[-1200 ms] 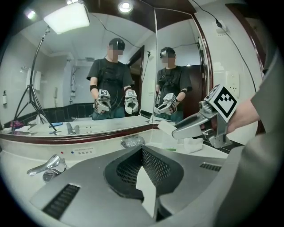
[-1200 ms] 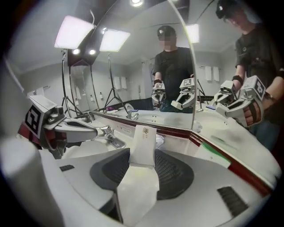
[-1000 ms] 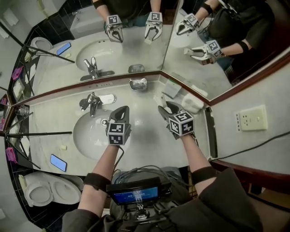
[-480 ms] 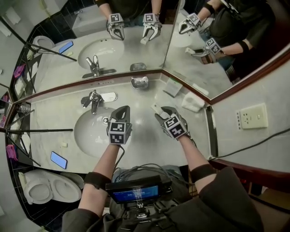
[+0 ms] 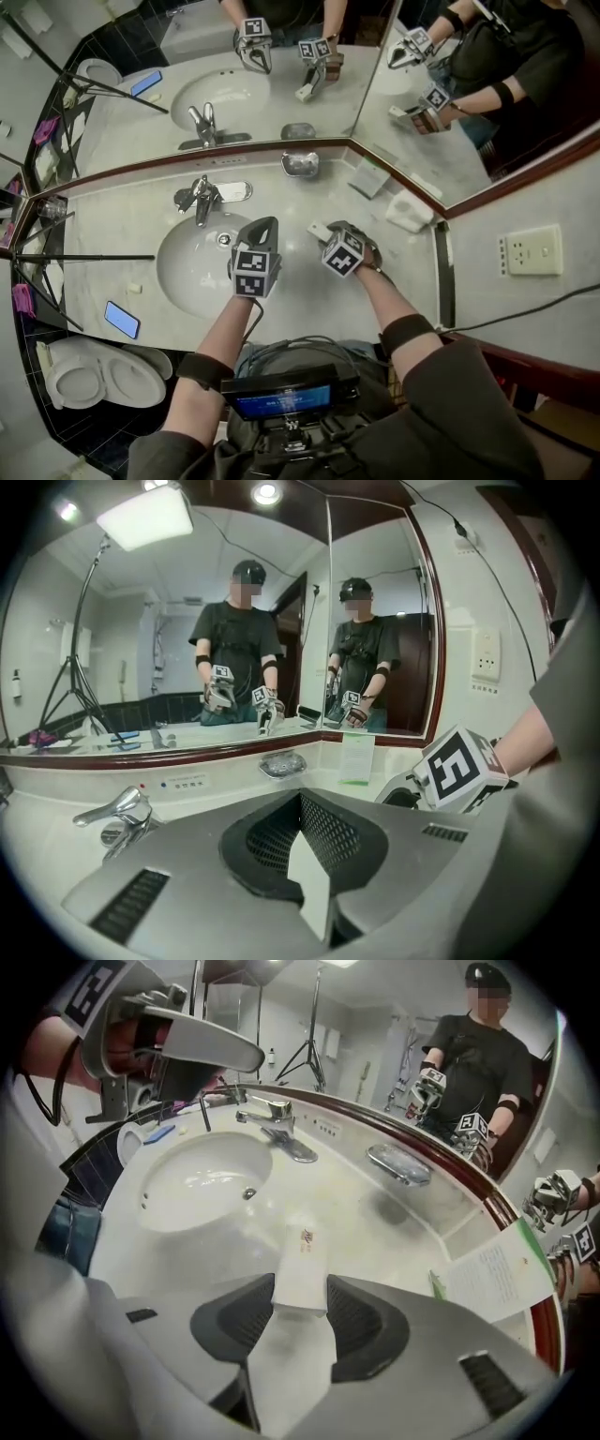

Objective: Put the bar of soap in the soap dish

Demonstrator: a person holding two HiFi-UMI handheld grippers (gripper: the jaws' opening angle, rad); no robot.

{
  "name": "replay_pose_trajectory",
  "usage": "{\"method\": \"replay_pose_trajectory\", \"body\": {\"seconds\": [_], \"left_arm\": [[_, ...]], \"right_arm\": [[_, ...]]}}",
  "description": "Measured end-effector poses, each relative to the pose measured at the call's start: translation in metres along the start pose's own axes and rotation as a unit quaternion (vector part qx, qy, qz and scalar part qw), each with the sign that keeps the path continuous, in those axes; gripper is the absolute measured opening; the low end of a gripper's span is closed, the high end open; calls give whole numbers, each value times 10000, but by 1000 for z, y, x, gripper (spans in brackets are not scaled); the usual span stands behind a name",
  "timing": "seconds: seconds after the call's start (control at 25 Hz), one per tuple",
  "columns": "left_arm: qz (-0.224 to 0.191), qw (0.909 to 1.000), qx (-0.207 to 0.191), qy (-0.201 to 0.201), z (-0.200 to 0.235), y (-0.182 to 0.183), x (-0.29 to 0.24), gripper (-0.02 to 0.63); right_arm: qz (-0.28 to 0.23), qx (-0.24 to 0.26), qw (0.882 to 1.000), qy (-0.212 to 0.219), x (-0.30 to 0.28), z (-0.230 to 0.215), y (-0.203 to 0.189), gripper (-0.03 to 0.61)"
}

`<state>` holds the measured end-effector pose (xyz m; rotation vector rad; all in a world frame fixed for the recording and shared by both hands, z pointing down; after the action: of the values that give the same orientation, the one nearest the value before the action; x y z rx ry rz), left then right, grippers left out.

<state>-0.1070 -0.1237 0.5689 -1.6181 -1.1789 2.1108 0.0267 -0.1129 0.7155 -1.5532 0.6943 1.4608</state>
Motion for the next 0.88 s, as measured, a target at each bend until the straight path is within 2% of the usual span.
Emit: {"method": "replay_pose_trajectory", "body": {"seconds": [0.28, 0.48, 0.72, 0.88], "left_arm": [[58, 10000, 59, 6, 1, -8, -3, 2], [72, 9999, 120, 19, 4, -10, -4, 2], [107, 9999, 132, 8, 3, -11, -6, 2], [119, 9998, 126, -8, 2, -12, -8, 2]], "right_arm": [[467, 144, 9988, 66, -25, 2, -6, 198], [608, 93, 9981, 71, -31, 5, -11, 218], [537, -53, 9985, 83, -25, 0, -15, 233], [201, -234, 9995, 80, -9, -6, -6, 232]]}}
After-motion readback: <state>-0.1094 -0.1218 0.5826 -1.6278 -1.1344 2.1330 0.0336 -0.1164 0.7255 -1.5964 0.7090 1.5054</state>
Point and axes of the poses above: the fingertips, and each gripper's own axes: x backward along the fingers, z to its left, y out of its top, the point moved 2 cm from there along x, backward along the fingers, and after that the axes turned 14 degrees about z, right-handed, at the moved point
